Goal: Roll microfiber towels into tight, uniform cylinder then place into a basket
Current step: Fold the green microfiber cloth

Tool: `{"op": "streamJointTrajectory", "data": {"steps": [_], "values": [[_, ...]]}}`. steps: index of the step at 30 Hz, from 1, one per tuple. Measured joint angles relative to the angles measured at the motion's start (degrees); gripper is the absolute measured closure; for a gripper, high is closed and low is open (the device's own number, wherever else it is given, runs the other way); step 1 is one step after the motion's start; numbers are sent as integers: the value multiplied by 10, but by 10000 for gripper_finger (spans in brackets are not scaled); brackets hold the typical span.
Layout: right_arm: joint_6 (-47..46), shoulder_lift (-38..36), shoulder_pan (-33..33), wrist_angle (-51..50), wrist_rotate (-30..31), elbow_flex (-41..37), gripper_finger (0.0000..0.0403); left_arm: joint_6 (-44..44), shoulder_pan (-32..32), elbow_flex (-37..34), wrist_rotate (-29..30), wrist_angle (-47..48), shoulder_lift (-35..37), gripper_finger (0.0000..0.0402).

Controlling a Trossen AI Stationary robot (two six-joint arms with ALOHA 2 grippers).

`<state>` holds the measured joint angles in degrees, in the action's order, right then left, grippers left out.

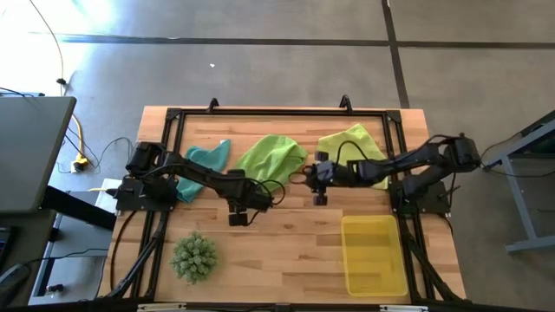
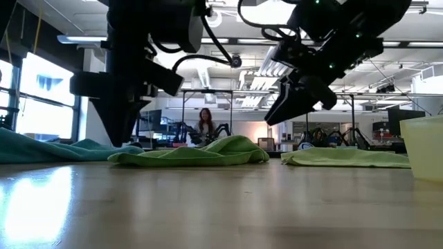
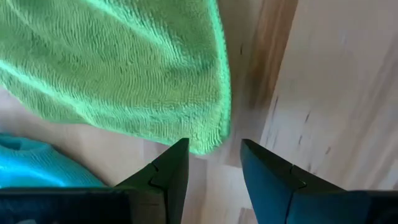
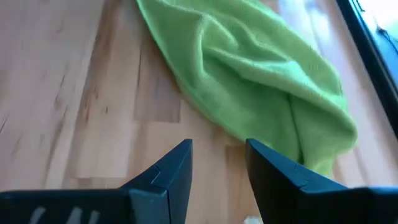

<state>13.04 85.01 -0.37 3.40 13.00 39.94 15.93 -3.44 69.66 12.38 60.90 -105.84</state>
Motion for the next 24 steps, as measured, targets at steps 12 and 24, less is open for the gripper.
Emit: {"op": "streamJointTrajectory", "data": {"steps": [12,24], "values": [[35,0,-60,12,-16,0,263,-12,21,-3,1,-65,-7,267],[40,17,-107,20,-100,0,263,-11,46,-6,-71,-68,-6,298]]}}
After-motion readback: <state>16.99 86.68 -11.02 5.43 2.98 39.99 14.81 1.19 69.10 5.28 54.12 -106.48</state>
